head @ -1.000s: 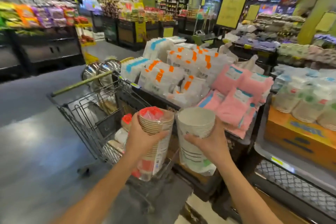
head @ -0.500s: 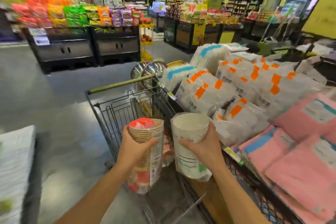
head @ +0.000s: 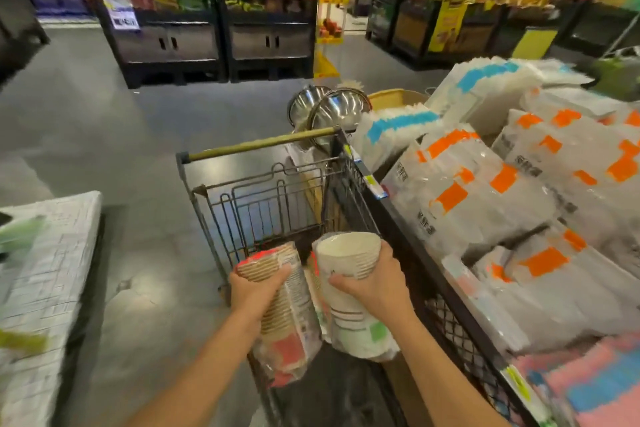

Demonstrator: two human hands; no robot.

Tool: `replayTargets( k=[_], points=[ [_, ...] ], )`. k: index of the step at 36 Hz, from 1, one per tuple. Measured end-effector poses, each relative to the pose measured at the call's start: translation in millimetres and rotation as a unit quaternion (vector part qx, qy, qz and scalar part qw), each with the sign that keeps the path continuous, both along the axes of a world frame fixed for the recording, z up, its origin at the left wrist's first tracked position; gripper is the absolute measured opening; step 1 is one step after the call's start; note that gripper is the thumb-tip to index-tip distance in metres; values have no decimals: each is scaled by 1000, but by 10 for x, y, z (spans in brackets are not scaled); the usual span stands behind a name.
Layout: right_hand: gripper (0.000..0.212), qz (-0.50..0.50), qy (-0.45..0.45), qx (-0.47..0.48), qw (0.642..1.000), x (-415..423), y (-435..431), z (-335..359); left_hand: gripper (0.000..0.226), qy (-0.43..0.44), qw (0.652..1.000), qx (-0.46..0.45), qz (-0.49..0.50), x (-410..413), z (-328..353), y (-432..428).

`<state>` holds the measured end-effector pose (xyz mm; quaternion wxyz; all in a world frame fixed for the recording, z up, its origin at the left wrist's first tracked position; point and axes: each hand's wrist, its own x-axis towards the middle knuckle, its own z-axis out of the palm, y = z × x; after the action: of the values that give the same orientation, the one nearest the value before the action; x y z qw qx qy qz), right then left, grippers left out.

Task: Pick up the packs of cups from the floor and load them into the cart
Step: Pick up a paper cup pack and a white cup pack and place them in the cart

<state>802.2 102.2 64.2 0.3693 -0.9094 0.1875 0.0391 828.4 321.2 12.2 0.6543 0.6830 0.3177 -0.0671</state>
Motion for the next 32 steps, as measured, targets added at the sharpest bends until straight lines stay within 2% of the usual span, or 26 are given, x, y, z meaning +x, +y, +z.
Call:
replayTargets(
  k=[5, 10, 13, 15, 18, 21, 27, 30, 32],
  points=[
    [131, 7, 85, -60, 995, 780, 281, -365, 110, 90, 995, -8, 32, 662, -504, -72],
    [127, 23, 154, -106, 982, 1438, 531, -944, 128, 172, 984, -10, 56, 1225, -1143, -57],
    [132, 32, 190, -122, 974, 1694, 663, -1326, 128, 198, 978, 0, 65, 1446, -1623, 5],
    [136, 39, 202, -131, 970, 1816, 725, -1575, 140, 237, 970, 14, 51, 1549, -1959, 51],
    [141, 45, 217, -127, 967, 1931, 787, -1887, 140, 280, 959, 15, 34, 1653, -2383, 133],
    [135, 42, 215, -117, 969, 1961, 843, -2101, 139, 310, 950, 23, 14, 1699, -3078, 258],
    [117, 46, 198, -122, 971, 1832, 915, -2107, 127, 297, 945, 119, -71, 1740, -2301, 193],
    [114, 43, 196, -100, 975, 1802, 873, -2019, 130, 279, 940, 154, -120, 1752, -2395, 245],
    [113, 46, 197, -93, 975, 1799, 818, -1951, 124, 268, 936, 161, -161, 1773, -2187, 230]
  ],
)
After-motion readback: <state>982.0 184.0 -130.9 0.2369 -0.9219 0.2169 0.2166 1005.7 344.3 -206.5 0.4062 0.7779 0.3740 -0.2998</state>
